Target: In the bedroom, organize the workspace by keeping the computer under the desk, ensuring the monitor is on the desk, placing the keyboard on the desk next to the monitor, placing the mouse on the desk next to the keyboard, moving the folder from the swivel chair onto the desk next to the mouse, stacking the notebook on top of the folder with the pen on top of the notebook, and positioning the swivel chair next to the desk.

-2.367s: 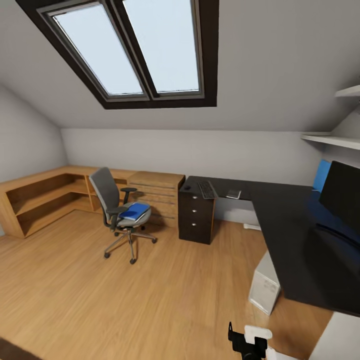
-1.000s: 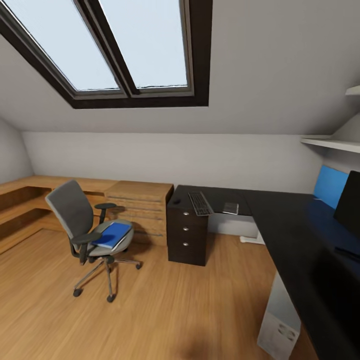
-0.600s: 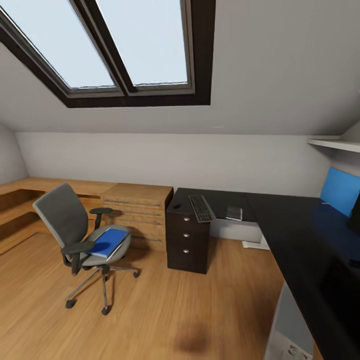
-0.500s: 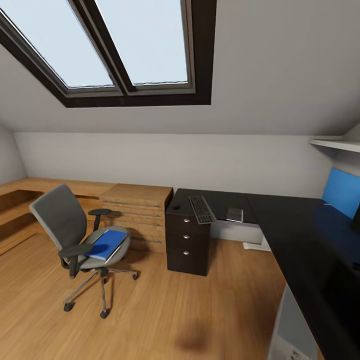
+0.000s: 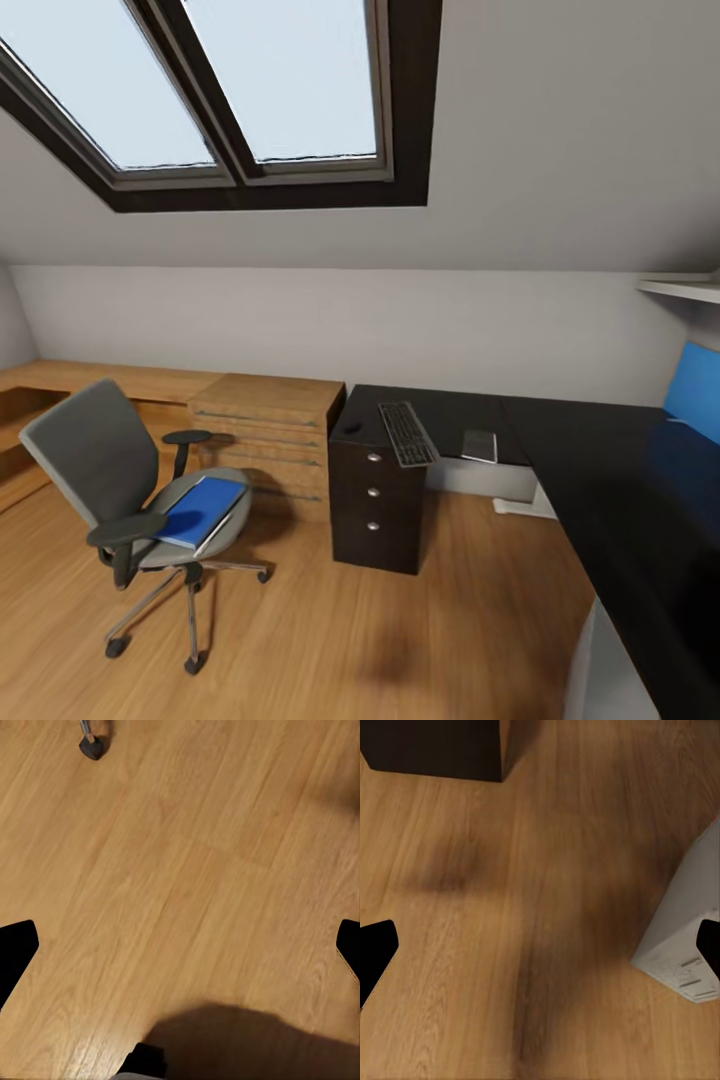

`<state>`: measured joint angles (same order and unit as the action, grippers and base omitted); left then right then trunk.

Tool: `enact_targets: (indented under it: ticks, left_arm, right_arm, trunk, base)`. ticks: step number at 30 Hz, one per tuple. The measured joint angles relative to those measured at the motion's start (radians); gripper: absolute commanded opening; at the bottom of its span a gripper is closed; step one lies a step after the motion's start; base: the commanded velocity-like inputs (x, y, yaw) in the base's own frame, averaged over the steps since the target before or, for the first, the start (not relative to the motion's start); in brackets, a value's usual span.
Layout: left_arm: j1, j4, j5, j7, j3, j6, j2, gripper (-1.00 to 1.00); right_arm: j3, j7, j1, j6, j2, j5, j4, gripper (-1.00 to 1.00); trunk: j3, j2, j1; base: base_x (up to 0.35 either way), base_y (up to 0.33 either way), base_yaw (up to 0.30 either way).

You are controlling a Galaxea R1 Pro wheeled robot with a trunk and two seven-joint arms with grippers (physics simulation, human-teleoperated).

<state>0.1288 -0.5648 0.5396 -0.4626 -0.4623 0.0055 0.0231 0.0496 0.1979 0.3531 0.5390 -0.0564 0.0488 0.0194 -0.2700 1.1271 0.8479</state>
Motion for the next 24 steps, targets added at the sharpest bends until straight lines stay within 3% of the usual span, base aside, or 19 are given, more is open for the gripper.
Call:
enact_targets:
  ticks: [15,19,20,21,24]
  left_arm:
    - [0.0,0.0,0.0,0.0,0.0,0.0,0.0,1.0]
    - [0.0,0.0,0.001,0.0,0.0,0.0,-0.001,1.0]
    - [0.0,0.001,0.001,0.0,0.0,0.0,-0.001,1.0]
    - [0.0,0.001,0.001,0.0,0.0,-0.001,-0.002,1.0]
    - [0.0,0.001,-0.001,0.0,0.001,-0.001,-0.003,1.0]
  right_arm:
    - [-0.001,0.002,0.0,0.002,0.0,0.002,-0.001,1.0]
    - [-0.018,0.011,0.001,0.003,0.002,0.029,-0.019,1.0]
    - [-0.026,0.015,0.002,0.004,0.003,0.045,-0.049,1.0]
    - [-0.036,0.017,0.003,0.008,0.004,0.075,-0.152,1.0]
    - [-0.042,0.02,0.002,0.005,0.002,0.1,-0.311,1.0]
  trunk:
    - [0.0,0.0,0.0]
    - [0.0,0.0,0.0]
    - [0.0,0.0,0.0]
    - [0.0,0.0,0.0]
    - [0.0,0.0,0.0]
  base:
    - [0.321,0.0,0.0]
    - [0.321,0.0,0.0]
    - [0.321,0.0,0.0]
    - [0.321,0.0,0.0]
    - [0.321,0.0,0.0]
